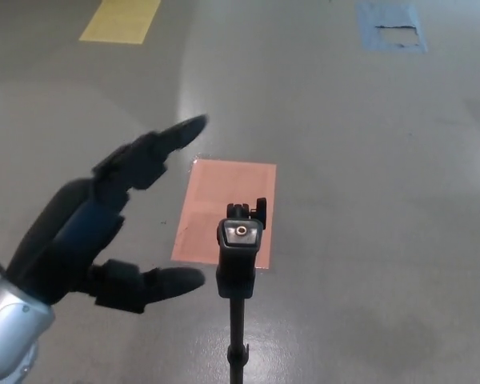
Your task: The robot uses its left hand to grab the top of a phone stand kept on the floor and rotates it anti-clockwise
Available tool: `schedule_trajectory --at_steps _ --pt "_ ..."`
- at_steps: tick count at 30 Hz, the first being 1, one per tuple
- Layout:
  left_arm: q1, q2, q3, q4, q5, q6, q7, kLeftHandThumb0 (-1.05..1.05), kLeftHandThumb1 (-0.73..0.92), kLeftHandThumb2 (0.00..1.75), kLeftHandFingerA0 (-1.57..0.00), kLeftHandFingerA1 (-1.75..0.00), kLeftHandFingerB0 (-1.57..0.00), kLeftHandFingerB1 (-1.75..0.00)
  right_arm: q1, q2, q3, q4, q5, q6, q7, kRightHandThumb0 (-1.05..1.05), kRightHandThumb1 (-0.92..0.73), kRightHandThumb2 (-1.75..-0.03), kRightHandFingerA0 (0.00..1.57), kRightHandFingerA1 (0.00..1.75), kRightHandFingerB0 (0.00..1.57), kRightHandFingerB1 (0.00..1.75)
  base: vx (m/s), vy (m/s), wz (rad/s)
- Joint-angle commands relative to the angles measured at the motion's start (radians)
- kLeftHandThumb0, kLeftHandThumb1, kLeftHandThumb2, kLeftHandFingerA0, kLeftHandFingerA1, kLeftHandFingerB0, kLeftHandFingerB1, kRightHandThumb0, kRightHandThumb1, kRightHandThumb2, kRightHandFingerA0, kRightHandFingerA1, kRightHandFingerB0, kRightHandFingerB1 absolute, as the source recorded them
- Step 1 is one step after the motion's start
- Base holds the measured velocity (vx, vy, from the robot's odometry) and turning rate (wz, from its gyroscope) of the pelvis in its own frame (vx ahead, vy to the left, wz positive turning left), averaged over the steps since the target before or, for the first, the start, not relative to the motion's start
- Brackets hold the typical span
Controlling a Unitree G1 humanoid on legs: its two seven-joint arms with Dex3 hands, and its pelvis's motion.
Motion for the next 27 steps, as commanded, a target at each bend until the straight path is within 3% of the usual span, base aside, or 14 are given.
schedule_trajectory --at_steps 1,2,16,17,18,19,21,27 --pt "-0.029 0.035 -0.012 -0.136 0.014 -0.015 -0.035 -0.26 0.26 0.68 -0.01 -0.33 0.00 -0.40 -0.016 -0.037 -0.002 0.015 -0.010 -0.004 0.017 -0.72 -0.61 -0.94 0.06 0.43 0.00 0.17 0.00 0.000 0.00" --pt "-0.030 0.036 -0.013 -0.142 0.017 -0.015 -0.035 -0.30 0.37 0.58 -0.09 -0.23 -0.04 -0.32 -0.017 -0.037 -0.003 0.017 -0.010 -0.005 0.017 -0.72 -0.62 -0.94 0.03 0.41 0.00 0.16 0.00 0.000 0.00" --pt "-0.060 0.045 -0.046 -0.152 0.033 0.014 -0.051 -0.40 0.34 0.61 -0.08 -0.29 -0.04 -0.25 -0.020 -0.037 0.000 0.024 -0.017 -0.004 0.013 -0.71 -0.62 -0.94 0.02 0.41 0.00 0.17 0.00 0.000 0.00" --pt "-0.064 0.046 -0.050 -0.150 0.043 0.018 -0.052 -0.38 0.40 0.53 -0.08 -0.28 0.00 -0.30 -0.022 -0.037 -0.004 0.024 -0.013 -0.002 0.018 -0.73 -0.61 -0.93 0.02 0.38 0.01 0.15 0.00 0.000 0.00" --pt "-0.068 0.047 -0.053 -0.149 0.051 0.021 -0.053 -0.38 0.40 0.53 -0.08 -0.28 0.00 -0.30 -0.024 -0.037 -0.007 0.024 -0.010 -0.001 0.021 -0.73 -0.61 -0.93 0.02 0.38 0.01 0.15 0.00 0.000 0.00" --pt "-0.080 0.052 -0.064 -0.141 0.081 0.018 -0.052 -0.42 0.28 0.64 -0.06 -0.32 0.00 -0.25 -0.029 -0.036 -0.008 0.026 -0.010 0.005 0.022 -0.71 -0.61 -0.93 0.03 0.42 0.00 0.17 0.00 0.000 0.00" --pt "-0.086 0.052 -0.069 -0.135 0.093 0.015 -0.051 -0.40 0.35 0.64 -0.07 -0.31 0.00 -0.24 -0.031 -0.036 -0.007 0.027 -0.011 0.008 0.022 -0.72 -0.61 -0.93 0.02 0.41 0.00 0.16 0.00 0.000 0.00" --pt "-0.103 0.039 -0.111 -0.119 0.125 0.039 -0.052 -0.39 0.30 0.63 -0.08 -0.29 -0.03 -0.28 -0.030 -0.038 -0.006 0.025 -0.015 0.005 0.023 -0.74 -0.61 -0.93 0.03 0.40 0.02 0.16 0.00 0.000 0.00"
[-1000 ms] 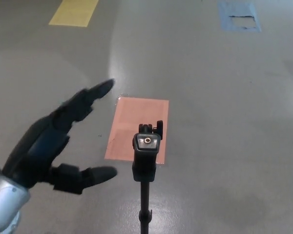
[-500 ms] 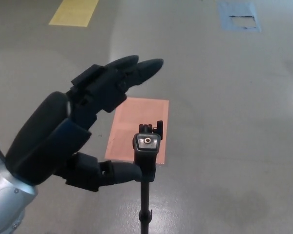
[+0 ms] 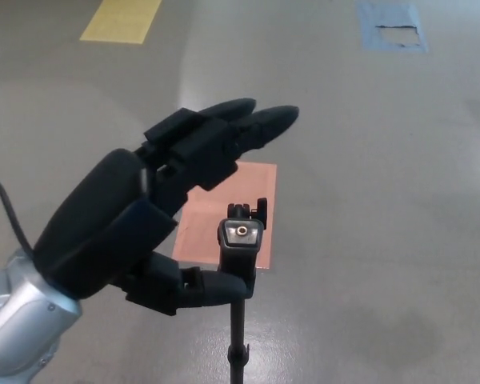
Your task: The robot uses its left hand to grab the top of a phone stand kept on the floor and rotates it anti-clockwise
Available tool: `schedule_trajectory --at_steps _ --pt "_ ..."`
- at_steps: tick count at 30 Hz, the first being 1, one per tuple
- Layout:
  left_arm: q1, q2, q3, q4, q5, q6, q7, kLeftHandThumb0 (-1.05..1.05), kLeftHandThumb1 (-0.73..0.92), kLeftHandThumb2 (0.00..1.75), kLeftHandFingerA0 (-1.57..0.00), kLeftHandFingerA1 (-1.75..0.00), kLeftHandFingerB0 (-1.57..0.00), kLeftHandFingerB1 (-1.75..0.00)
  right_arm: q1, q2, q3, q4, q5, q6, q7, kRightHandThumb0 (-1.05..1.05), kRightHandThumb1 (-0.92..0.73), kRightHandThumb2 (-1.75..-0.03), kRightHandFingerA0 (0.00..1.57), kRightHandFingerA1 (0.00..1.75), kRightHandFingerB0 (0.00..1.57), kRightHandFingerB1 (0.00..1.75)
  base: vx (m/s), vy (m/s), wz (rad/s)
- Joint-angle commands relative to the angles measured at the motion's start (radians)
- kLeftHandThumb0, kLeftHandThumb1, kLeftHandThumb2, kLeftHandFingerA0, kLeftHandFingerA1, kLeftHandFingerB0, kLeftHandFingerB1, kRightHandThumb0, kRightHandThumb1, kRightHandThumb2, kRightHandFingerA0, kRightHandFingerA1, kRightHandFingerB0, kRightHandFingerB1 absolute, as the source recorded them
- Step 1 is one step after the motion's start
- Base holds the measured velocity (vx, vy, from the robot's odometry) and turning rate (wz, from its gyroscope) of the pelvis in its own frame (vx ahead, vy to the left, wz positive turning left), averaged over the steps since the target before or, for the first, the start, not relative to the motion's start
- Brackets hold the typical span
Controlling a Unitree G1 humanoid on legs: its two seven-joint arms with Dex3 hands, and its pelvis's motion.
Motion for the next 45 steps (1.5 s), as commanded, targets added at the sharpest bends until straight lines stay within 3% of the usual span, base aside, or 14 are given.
schedule_trajectory --at_steps 1,2,5,9,10,12,18,26,27,41,42,43,44,45 --pt "-0.018 0.001 -0.035 0.020 0.067 0.035 -0.009 -0.39 0.30 0.63 -0.08 -0.29 -0.03 -0.28 -0.005 -0.025 -0.002 0.001 -0.007 0.006 0.005 -0.74 -0.61 -0.93 0.03 0.40 0.02 0.16 0.00 0.000 0.00" --pt "-0.019 0.000 -0.038 0.022 0.070 0.035 -0.008 -0.35 0.37 0.54 -0.09 -0.27 -0.03 -0.29 -0.006 -0.025 -0.004 0.001 -0.006 0.008 0.007 -0.74 -0.61 -0.93 0.03 0.38 0.02 0.15 0.00 0.000 0.00" --pt "-0.029 -0.004 -0.059 0.043 0.092 0.033 -0.006 -0.39 0.28 0.65 -0.07 -0.32 0.00 -0.30 -0.009 -0.024 -0.006 0.002 -0.003 0.013 0.011 -0.74 -0.60 -0.92 0.04 0.39 0.03 0.15 0.00 0.000 0.00" --pt "-0.040 -0.007 -0.078 0.070 0.115 0.028 0.000 -0.37 0.39 0.55 -0.09 -0.25 -0.03 -0.29 -0.008 -0.027 -0.009 0.001 -0.001 0.009 0.016 -0.72 -0.60 -0.92 0.03 0.40 0.01 0.16 0.00 0.000 0.00" --pt "-0.041 -0.007 -0.081 0.077 0.116 0.025 0.002 -0.40 0.28 0.66 -0.05 -0.30 0.00 -0.32 -0.009 -0.026 -0.014 0.002 0.004 0.012 0.023 -0.71 -0.60 -0.92 0.01 0.36 0.00 0.16 0.00 0.000 0.00" --pt "-0.041 -0.007 -0.085 0.085 0.120 0.021 0.005 -0.38 0.40 0.55 -0.10 -0.25 -0.05 -0.30 -0.011 -0.026 -0.011 0.002 -0.001 0.016 0.024 -0.73 -0.62 -0.94 0.05 0.42 0.00 0.17 0.00 0.000 0.00" --pt "-0.039 -0.012 -0.091 0.108 0.133 0.015 0.014 -0.36 0.39 0.54 -0.12 -0.27 -0.07 -0.31 -0.015 -0.026 -0.004 -0.002 -0.011 0.015 0.016 -0.73 -0.60 -0.92 0.04 0.39 0.03 0.16 0.00 0.000 0.00" --pt "-0.034 -0.020 -0.084 0.140 0.133 0.012 0.025 -0.35 0.25 0.68 0.00 -0.40 -0.04 -0.44 -0.014 -0.028 0.004 -0.001 -0.022 0.019 0.014 -0.70 -0.60 -0.92 0.03 0.41 0.00 0.18 0.00 0.000 0.00" --pt "-0.036 -0.022 -0.082 0.151 0.134 0.005 0.031 -0.24 0.30 0.83 0.00 -0.50 -0.02 -0.49 -0.015 -0.027 0.001 0.000 -0.019 0.020 0.014 -0.69 -0.59 -0.91 0.03 0.39 0.02 0.17 0.00 0.000 0.00" --pt "-0.071 -0.034 -0.074 0.249 0.155 -0.051 0.084 -0.26 0.31 0.84 0.00 -0.49 -0.01 -0.48 -0.019 -0.030 0.002 -0.002 -0.022 0.016 0.020 -0.71 -0.60 -0.92 0.04 0.40 0.00 0.17 0.00 0.000 0.00" --pt "-0.074 -0.034 -0.073 0.253 0.158 -0.053 0.087 -0.38 0.43 0.53 -0.16 -0.28 -0.18 -0.33 -0.021 -0.028 0.001 -0.002 -0.021 0.016 0.020 -0.71 -0.59 -0.92 0.06 0.41 0.00 0.17 0.00 0.000 0.00" --pt "-0.078 -0.037 -0.073 0.262 0.162 -0.059 0.095 -0.23 0.28 0.84 -0.06 -0.51 -0.07 -0.50 -0.021 -0.028 0.000 -0.002 -0.020 0.015 0.021 -0.70 -0.59 -0.92 0.07 0.43 0.00 0.18 0.00 0.000 0.00" --pt "-0.079 -0.039 -0.073 0.267 0.163 -0.063 0.100 -0.23 0.28 0.84 -0.06 -0.51 -0.07 -0.50 -0.021 -0.028 0.000 -0.002 -0.020 0.014 0.022 -0.70 -0.59 -0.92 0.07 0.43 0.00 0.18 0.00 0.000 0.00" --pt "-0.085 -0.046 -0.075 0.287 0.164 -0.077 0.114 -0.23 0.28 0.84 -0.07 -0.51 -0.08 -0.51 -0.023 -0.029 0.005 -0.002 -0.025 0.019 0.021 -0.67 -0.73 -0.72 0.12 0.33 0.06 0.06 0.00 0.000 0.00"
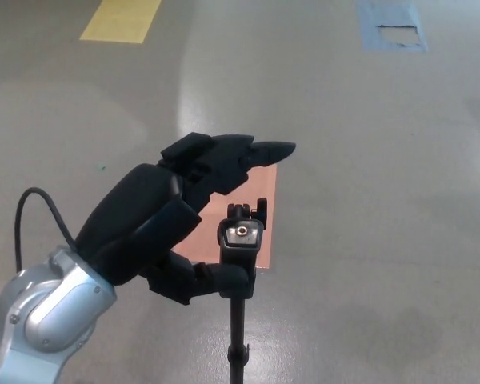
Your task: The robot uses its left hand to grab the top of a phone stand kept on the floor and rotates it anti-clockwise
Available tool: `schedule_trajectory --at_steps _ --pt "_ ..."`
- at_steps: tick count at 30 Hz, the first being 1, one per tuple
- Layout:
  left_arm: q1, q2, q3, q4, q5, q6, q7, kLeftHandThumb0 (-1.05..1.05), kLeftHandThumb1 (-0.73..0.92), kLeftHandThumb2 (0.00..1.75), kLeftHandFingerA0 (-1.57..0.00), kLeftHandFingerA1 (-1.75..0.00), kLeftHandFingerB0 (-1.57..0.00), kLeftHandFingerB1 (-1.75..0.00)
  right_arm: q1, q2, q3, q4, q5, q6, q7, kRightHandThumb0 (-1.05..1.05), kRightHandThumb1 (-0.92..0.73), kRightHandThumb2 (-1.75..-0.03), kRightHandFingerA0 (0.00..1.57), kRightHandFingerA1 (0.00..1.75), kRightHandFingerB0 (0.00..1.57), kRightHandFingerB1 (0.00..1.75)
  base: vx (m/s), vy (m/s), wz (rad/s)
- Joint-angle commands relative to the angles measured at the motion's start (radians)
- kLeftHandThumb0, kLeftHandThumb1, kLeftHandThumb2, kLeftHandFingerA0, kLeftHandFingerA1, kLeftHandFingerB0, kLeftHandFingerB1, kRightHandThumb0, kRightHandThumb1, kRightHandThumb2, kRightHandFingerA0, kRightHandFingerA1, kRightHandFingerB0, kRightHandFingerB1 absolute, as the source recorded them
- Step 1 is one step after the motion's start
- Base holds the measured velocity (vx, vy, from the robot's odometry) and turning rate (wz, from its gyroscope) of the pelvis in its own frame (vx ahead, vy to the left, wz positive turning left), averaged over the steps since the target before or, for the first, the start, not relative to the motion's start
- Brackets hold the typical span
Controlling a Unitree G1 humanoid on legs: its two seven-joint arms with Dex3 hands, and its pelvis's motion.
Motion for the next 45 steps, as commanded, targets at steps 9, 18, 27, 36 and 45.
schedule_trajectory --at_steps 9,18,27,36,45 --pt "-0.031 -0.019 0.002 0.084 0.041 -0.085 0.088 -0.22 0.28 0.84 -0.08 -0.52 -0.09 -0.51 -0.009 -0.028 0.011 -0.003 -0.013 0.009 0.001 -0.69 -0.59 -0.92 0.11 0.45 0.00 0.19 0.00 0.000 0.00" --pt "-0.035 -0.012 -0.007 0.089 0.059 -0.078 0.084 -0.24 0.28 0.84 -0.06 -0.50 -0.07 -0.51 -0.011 -0.028 0.006 -0.004 -0.005 0.004 0.006 -0.62 -0.74 -0.70 0.15 0.33 0.04 0.08 0.00 0.000 0.00" --pt "-0.036 -0.012 -0.021 0.088 0.073 -0.078 0.081 -0.40 0.42 0.53 -0.19 -0.30 -0.16 -0.34 -0.018 -0.030 0.006 -0.004 -0.007 0.004 0.000 -0.70 -0.59 -0.91 0.13 0.45 0.00 0.18 0.00 0.000 0.00" --pt "-0.021 -0.004 -0.050 0.076 0.106 -0.046 0.059 -0.28 0.22 0.80 0.00 -0.49 -0.03 -0.49 -0.024 -0.026 -0.008 -0.004 0.004 0.007 0.019 -0.68 -0.59 -0.91 0.04 0.41 0.00 0.17 0.00 0.000 0.00" --pt "-0.017 -0.006 -0.069 0.094 0.122 -0.059 0.072 -0.28 0.24 0.82 0.00 -0.48 -0.03 -0.50 -0.028 -0.029 -0.005 -0.004 -0.002 0.004 0.020 -0.70 -0.59 -0.91 0.08 0.40 0.00 0.16 0.00 0.000 0.00"
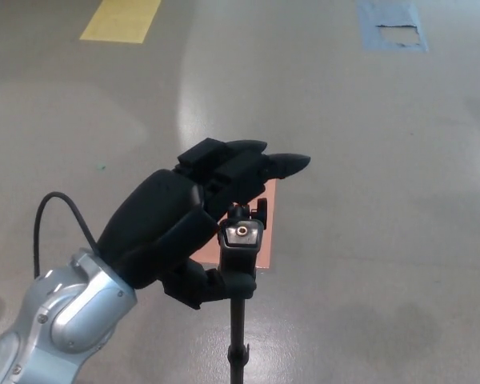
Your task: The robot uses its left hand to grab the top of a phone stand kept on the floor and rotates it anti-clockwise
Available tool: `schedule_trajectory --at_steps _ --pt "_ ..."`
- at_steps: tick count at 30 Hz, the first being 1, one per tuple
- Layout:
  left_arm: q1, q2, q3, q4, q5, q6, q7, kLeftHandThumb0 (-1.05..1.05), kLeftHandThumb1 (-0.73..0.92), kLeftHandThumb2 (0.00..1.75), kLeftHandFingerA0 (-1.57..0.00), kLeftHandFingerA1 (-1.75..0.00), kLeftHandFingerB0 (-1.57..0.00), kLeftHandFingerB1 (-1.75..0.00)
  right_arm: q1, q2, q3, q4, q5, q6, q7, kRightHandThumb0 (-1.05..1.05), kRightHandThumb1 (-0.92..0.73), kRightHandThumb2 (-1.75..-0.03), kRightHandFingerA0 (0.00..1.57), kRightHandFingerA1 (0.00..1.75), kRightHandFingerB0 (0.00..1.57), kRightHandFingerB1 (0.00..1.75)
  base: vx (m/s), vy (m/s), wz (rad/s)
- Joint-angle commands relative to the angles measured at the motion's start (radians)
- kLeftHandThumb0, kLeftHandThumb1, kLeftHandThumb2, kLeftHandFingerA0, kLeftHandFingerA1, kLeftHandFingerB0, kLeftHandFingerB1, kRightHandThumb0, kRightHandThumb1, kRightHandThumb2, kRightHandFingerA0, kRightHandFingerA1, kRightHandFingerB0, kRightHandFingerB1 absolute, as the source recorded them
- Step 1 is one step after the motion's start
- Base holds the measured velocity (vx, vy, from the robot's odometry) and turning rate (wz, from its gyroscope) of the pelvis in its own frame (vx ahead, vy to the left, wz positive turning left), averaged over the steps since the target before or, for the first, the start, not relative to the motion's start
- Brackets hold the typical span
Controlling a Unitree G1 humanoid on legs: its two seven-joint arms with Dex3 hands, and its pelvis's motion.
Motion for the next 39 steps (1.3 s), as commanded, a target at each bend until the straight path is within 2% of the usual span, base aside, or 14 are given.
schedule_trajectory --at_steps 1,3,4,6,7,9,14,15,16,28,32,34,35,39 --pt "0.010 0.009 -0.009 0.014 0.034 -0.002 0.010 -0.28 0.24 0.82 0.00 -0.48 -0.03 -0.49 -0.008 -0.023 0.000 -0.004 -0.005 0.007 0.003 -0.63 -0.74 -0.72 0.12 0.33 0.05 0.05 0.00 0.000 0.00" --pt "0.011 0.008 -0.010 0.015 0.038 0.000 0.012 -0.28 0.24 0.82 0.00 -0.48 -0.03 -0.49 -0.010 -0.022 0.001 -0.003 -0.006 0.007 0.002 -0.63 -0.74 -0.72 0.12 0.33 0.05 0.05 0.00 0.000 0.00" --pt "0.011 0.008 -0.009 0.014 0.040 0.001 0.014 -0.47 0.43 0.53 -0.18 -0.28 -0.17 -0.34 -0.010 -0.022 0.000 -0.004 -0.004 0.008 0.004 -0.61 -0.74 -0.72 0.13 0.33 0.03 0.05 0.00 0.000 0.00" --pt "0.008 0.005 -0.009 0.025 0.047 -0.011 0.028 -0.45 0.42 0.53 -0.19 -0.29 -0.18 -0.34 -0.011 -0.021 -0.005 -0.002 0.001 0.009 0.010 -0.69 -0.59 -0.91 0.05 0.40 0.00 0.16 0.00 0.000 0.00" --pt "0.008 0.003 -0.009 0.028 0.045 -0.012 0.029 -0.26 0.25 0.82 -0.02 -0.49 -0.04 -0.50 -0.012 -0.022 -0.004 -0.002 0.000 0.010 0.008 -0.70 -0.61 -0.92 0.02 0.39 0.00 0.16 0.00 0.000 0.00" --pt "0.008 0.001 -0.008 0.030 0.040 -0.010 0.028 -0.44 0.42 0.53 -0.19 -0.29 -0.18 -0.34 -0.012 -0.023 -0.003 -0.002 -0.002 0.012 0.007 -0.70 -0.61 -0.92 0.02 0.39 0.00 0.16 0.00 0.000 0.00" --pt "0.010 0.003 -0.007 0.034 0.038 -0.010 0.029 -0.42 0.43 0.53 -0.19 -0.29 -0.17 -0.34 -0.012 -0.022 -0.005 -0.001 0.000 0.011 0.011 -0.69 -0.59 -0.91 0.09 0.43 0.00 0.16 0.00 0.000 0.00" --pt "0.009 0.004 -0.006 0.033 0.040 -0.008 0.029 -0.43 0.44 0.53 -0.21 -0.29 -0.18 -0.33 -0.014 -0.021 -0.007 -0.001 0.002 0.016 0.015 -0.62 -0.73 -0.73 0.11 0.31 0.04 0.04 0.00 0.000 0.00" --pt "0.008 0.005 -0.004 0.034 0.040 -0.009 0.030 -0.25 0.27 0.84 -0.06 -0.50 -0.07 -0.51 -0.015 -0.021 -0.009 0.000 0.005 0.018 0.018 -0.71 -0.58 -0.90 0.11 0.42 0.00 0.15 0.00 0.000 0.00" --pt "-0.005 0.006 0.002 0.055 0.036 -0.021 0.040 -0.25 0.27 0.84 -0.07 -0.51 -0.08 -0.51 -0.017 -0.021 -0.007 0.001 -0.001 0.012 0.016 -0.69 -0.58 -0.91 0.12 0.45 0.00 0.17 0.00 0.000 0.00" --pt "-0.011 0.006 0.003 0.061 0.038 -0.018 0.043 -0.25 0.28 0.85 -0.07 -0.51 -0.09 -0.51 -0.020 -0.021 -0.006 0.000 -0.002 0.017 0.016 -0.65 -0.73 -0.71 0.13 0.33 0.04 0.04 0.00 0.000 0.00" --pt "-0.014 0.006 0.002 0.069 0.038 -0.026 0.050 -0.24 0.28 0.85 -0.08 -0.51 -0.09 -0.51 -0.020 -0.021 -0.006 0.001 -0.002 0.017 0.013 -0.68 -0.61 -0.91 0.09 0.43 0.00 0.17 0.00 0.000 0.00" --pt "-0.015 0.006 0.002 0.075 0.039 -0.034 0.056 -0.24 0.29 0.86 -0.09 -0.51 -0.10 -0.51 -0.021 -0.020 -0.007 0.002 -0.002 0.018 0.014 -0.64 -0.73 -0.71 0.13 0.33 0.05 0.05 0.00 0.000 0.00" --pt "-0.016 0.006 0.002 0.086 0.048 -0.049 0.077 -0.22 0.33 0.88 -0.11 -0.52 -0.12 -0.52 -0.021 -0.021 -0.003 0.003 -0.005 0.018 0.014 -0.61 -0.78 -0.64 0.17 0.31 0.00 0.16 0.00 0.000 0.00"
